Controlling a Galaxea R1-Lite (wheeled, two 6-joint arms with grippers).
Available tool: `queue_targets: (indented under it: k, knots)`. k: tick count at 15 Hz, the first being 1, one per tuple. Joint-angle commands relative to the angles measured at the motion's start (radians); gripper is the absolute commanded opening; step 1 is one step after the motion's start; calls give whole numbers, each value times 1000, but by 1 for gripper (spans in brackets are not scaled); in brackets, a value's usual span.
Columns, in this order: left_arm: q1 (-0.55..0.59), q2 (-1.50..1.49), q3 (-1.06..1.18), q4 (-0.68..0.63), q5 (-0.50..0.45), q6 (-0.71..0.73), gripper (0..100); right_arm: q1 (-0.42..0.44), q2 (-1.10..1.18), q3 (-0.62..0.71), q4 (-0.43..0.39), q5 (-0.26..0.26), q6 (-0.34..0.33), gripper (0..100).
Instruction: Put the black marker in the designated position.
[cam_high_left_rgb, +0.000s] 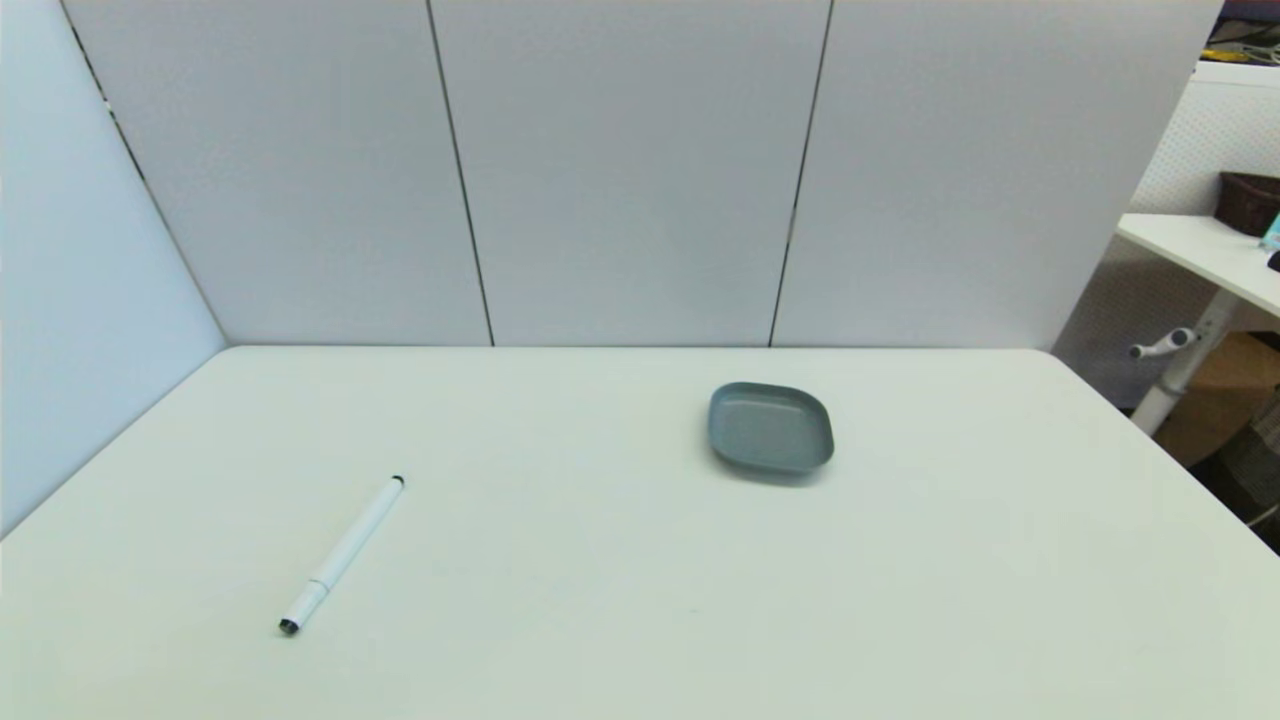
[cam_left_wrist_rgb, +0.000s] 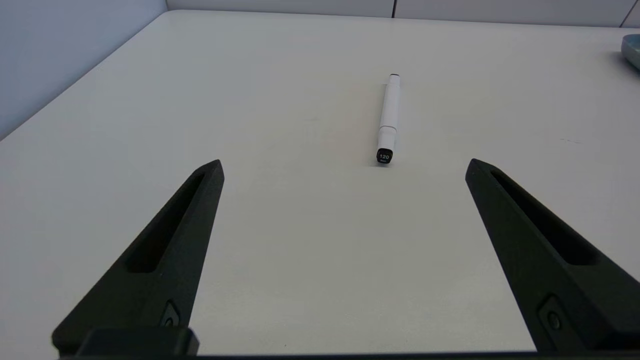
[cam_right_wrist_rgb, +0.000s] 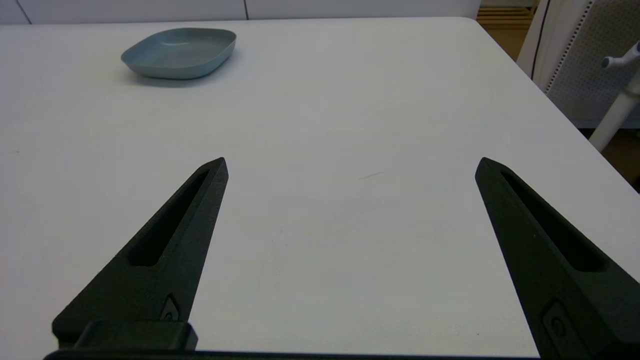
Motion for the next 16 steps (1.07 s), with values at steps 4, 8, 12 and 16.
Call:
queue_targets:
  k: [4, 8, 12, 16]
  knots:
    - [0, 1, 0, 0, 0, 0, 100, 1, 0, 0, -1, 0, 0, 100]
    - [0, 1, 0, -2, 0, -4, 100, 1, 0, 0, -1, 0, 0, 100]
    - [0, 1, 0, -2, 2, -4, 100, 1, 2, 0, -1, 0, 0, 100]
    - [0, 33, -2, 2, 3, 1, 100, 1, 0, 0, -1, 0, 0, 100]
